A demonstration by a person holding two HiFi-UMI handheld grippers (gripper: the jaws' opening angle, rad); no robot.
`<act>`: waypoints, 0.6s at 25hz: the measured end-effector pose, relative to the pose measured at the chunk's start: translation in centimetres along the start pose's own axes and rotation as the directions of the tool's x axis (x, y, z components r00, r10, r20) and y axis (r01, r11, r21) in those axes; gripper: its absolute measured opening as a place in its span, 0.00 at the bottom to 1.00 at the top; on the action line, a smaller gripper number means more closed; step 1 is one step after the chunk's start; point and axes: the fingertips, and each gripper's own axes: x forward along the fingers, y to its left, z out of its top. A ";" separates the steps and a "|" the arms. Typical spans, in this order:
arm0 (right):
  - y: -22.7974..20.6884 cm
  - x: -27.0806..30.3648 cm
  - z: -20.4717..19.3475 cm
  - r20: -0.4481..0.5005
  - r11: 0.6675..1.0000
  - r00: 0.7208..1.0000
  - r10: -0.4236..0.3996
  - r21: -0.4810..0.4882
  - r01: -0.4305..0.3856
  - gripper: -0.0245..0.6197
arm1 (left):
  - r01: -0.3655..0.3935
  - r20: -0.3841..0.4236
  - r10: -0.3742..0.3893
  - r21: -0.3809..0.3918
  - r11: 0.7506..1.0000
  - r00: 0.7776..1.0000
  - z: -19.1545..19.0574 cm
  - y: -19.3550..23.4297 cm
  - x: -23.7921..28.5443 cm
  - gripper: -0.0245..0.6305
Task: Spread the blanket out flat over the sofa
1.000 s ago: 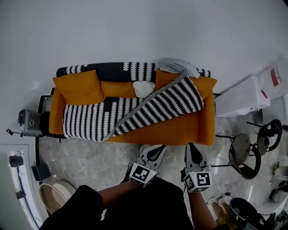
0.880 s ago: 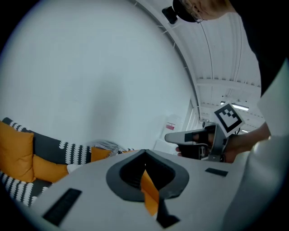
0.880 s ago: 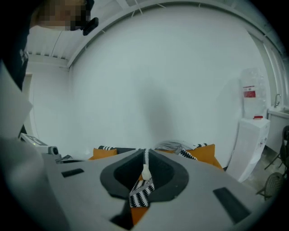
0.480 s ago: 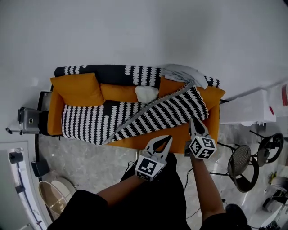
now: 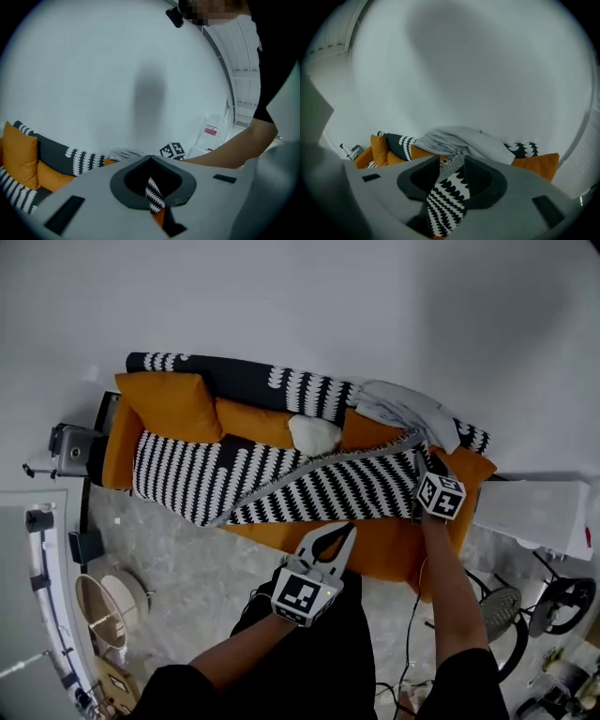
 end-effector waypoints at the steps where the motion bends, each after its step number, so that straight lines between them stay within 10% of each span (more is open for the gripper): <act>1: -0.5 1.3 -0.2 -0.021 0.999 1.000 0.011 -0.032 -0.012 0.28 | -0.028 0.001 0.028 0.002 1.000 1.000 -0.2 0.2 0.7 0.05; 15: -2.7 7.5 -2.9 -0.129 0.986 0.990 0.060 -0.148 -0.079 0.24 | -0.118 -0.073 0.116 -0.021 0.993 0.991 -4.2 0.5 3.2 0.05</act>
